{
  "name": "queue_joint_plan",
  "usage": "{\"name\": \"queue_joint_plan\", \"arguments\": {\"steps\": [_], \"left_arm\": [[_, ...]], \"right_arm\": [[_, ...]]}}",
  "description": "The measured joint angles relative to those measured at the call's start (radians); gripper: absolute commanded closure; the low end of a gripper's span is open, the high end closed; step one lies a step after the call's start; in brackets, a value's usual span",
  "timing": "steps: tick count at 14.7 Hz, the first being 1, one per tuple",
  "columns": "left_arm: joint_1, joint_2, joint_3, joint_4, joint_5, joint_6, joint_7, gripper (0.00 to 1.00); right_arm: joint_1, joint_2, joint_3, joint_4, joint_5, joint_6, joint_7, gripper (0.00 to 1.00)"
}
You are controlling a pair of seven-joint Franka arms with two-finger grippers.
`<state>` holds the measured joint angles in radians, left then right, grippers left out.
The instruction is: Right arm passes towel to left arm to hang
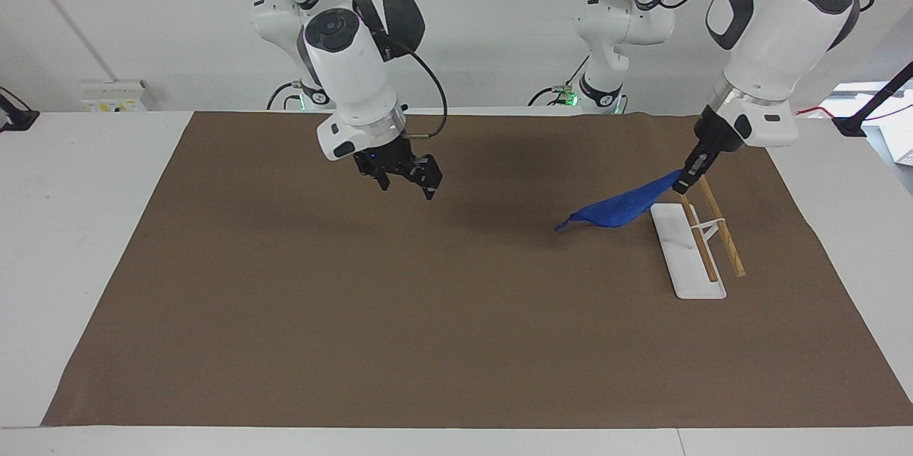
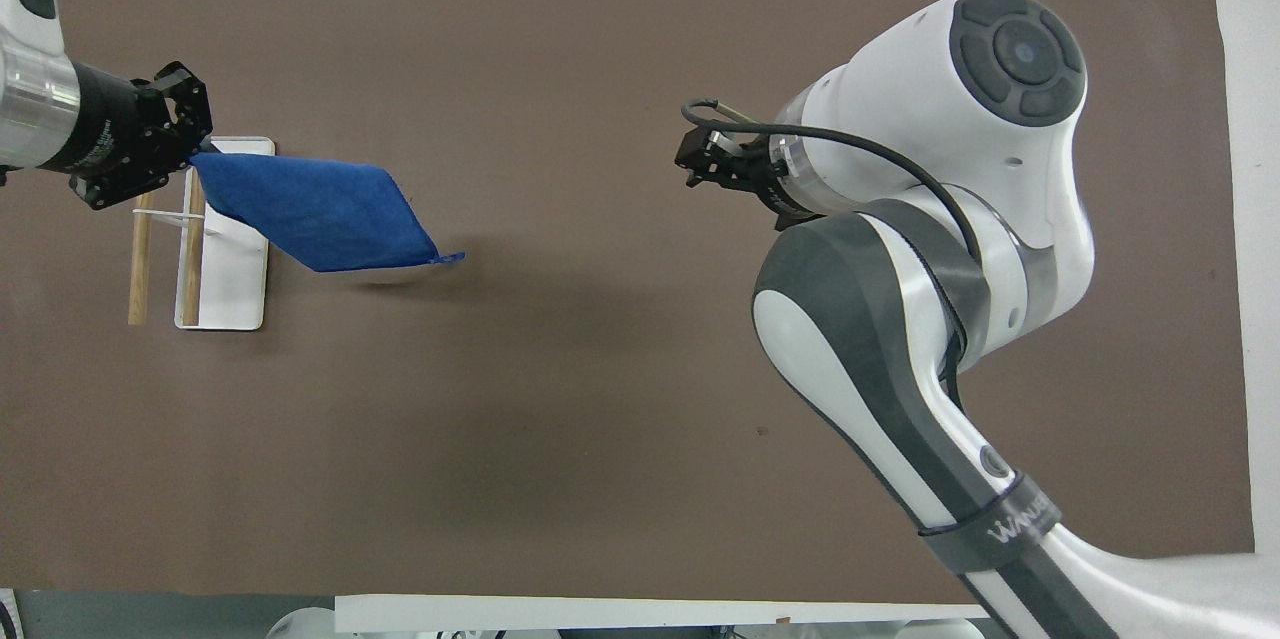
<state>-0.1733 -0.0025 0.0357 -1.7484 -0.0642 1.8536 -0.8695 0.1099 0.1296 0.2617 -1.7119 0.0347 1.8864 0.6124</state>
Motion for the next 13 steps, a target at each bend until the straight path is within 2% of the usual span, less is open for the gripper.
{"name": "queue_joint_plan", "arguments": {"steps": [2,4,6,9,11,12,13], "left_arm": [[0.099,-0.002,0.001,-0.024,0.001,0.034,0.037,1.00],[0.198,-0.022,0.004,-0.120,0.001,0.136,0.114,1.00],[0.283,-0.051,0.006,-0.219,0.001,0.240,0.203,1.00],[0.364,-0.075,0.006,-0.252,0.001,0.279,0.294,1.00],[0.394,-0.076,0.006,-0.257,0.001,0.310,0.336,1.00],[0.400,-0.074,0.006,-0.265,0.001,0.329,0.344,0.96],[0.401,-0.069,0.005,-0.274,0.001,0.343,0.347,0.78]], "right_arm": [[-0.118,-0.044,-0.005,0.004,-0.044,-0.105,-0.240,0.00],[-0.262,-0.097,-0.013,0.022,-0.048,-0.206,-0.472,0.00],[-0.359,-0.138,-0.018,0.081,-0.057,-0.330,-0.617,0.00],[-0.384,-0.149,-0.018,0.264,-0.121,-0.544,-0.662,0.00],[-0.365,-0.137,-0.016,0.332,-0.138,-0.605,-0.665,0.00],[-0.343,-0.131,-0.027,0.330,-0.140,-0.605,-0.665,0.00],[-0.308,-0.124,-0.063,0.325,-0.138,-0.603,-0.665,0.00]]}}
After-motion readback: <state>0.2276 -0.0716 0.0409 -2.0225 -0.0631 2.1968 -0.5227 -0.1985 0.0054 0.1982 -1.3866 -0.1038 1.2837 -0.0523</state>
